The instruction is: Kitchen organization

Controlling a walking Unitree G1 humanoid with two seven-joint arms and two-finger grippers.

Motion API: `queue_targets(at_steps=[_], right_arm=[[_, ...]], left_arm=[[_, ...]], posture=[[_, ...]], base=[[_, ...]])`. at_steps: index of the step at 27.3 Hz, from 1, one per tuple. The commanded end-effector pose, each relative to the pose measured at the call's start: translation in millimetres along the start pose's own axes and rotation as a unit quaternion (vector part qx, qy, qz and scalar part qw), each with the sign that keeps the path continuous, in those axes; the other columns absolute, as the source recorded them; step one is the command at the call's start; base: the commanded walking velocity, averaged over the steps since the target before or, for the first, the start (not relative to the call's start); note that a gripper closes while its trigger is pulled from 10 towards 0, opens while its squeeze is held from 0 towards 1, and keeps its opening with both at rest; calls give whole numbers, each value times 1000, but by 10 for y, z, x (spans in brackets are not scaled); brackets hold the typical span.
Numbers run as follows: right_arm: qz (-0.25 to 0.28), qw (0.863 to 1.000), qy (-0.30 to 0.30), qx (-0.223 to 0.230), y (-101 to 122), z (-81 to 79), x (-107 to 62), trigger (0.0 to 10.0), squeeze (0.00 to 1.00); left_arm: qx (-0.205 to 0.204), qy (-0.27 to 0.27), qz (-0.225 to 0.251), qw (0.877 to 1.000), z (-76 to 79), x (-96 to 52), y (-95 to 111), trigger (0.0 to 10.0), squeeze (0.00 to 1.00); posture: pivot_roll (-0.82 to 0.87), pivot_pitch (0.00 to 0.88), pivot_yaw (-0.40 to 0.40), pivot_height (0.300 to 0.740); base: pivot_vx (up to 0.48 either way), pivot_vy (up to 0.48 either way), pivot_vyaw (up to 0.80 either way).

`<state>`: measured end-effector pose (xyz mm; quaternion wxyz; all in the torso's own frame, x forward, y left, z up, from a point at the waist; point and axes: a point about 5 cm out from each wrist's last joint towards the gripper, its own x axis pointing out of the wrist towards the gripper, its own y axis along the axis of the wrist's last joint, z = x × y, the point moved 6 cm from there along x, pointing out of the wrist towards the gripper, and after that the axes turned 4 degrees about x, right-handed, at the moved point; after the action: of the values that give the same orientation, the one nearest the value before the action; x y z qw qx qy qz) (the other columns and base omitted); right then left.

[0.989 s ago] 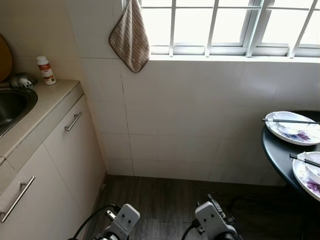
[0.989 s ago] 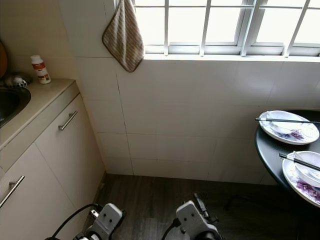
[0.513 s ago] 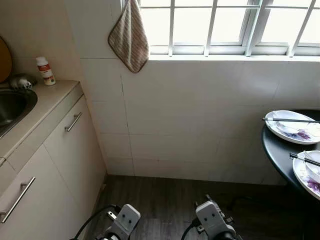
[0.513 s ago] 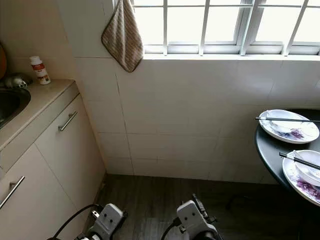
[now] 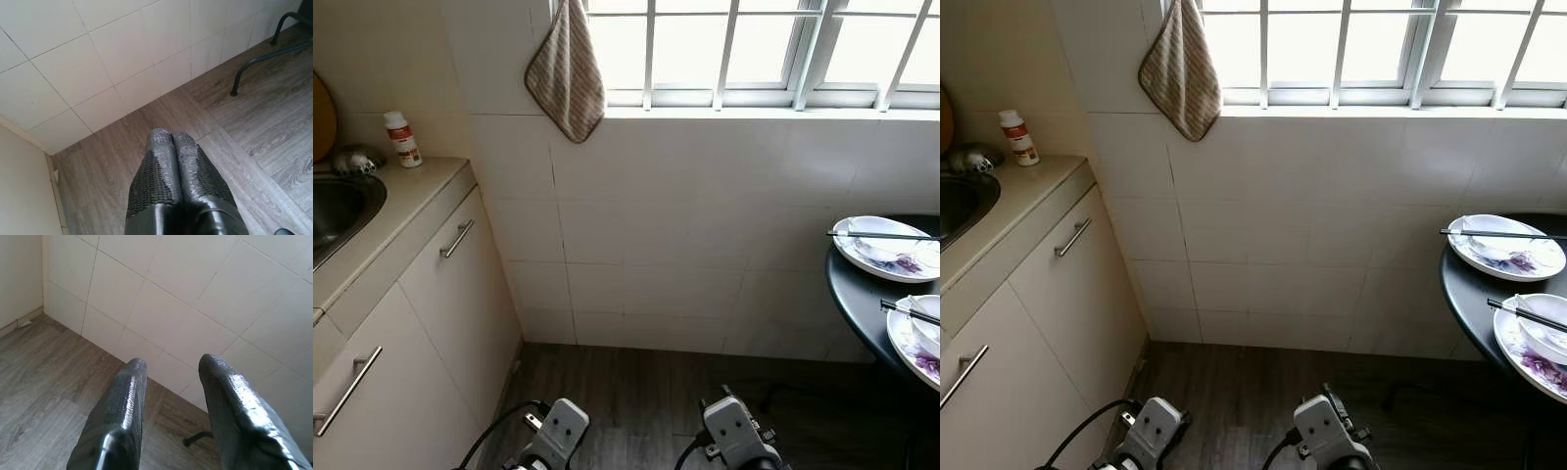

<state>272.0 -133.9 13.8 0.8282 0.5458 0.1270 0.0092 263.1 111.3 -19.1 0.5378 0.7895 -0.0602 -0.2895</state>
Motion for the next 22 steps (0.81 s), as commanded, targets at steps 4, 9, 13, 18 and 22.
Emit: queue_targets(at_steps=[4,9,13,18,22], right_arm=[[7,1000,-1,-3,15,36,-8,10000,0],[7,1000,0,-11,15,56,-16,10000,0],[7,1000,-1,-14,12,64,-10,10000,0],[4,1000,-2,-14,5,73,-1,10000,0],[3,1000,-2,-14,5,78,6,10000,0]], left_arm=[[-7,2,9,1000,7,-8,35,10000,0],[-17,4,10,1000,14,1,41,10000,0],[-21,5,10,1000,16,7,44,10000,0],[-24,5,11,1000,19,15,49,10000,0],[-26,4,11,1000,19,22,53,10000,0]], posture=[[4,0,17,740],[4,0,11,740],[6,0,8,740],[6,0,6,740],[6,0,6,740]], base=[[0,0,0],[0,0,0],[0,0,0],[0,0,0],[63,0,0]])
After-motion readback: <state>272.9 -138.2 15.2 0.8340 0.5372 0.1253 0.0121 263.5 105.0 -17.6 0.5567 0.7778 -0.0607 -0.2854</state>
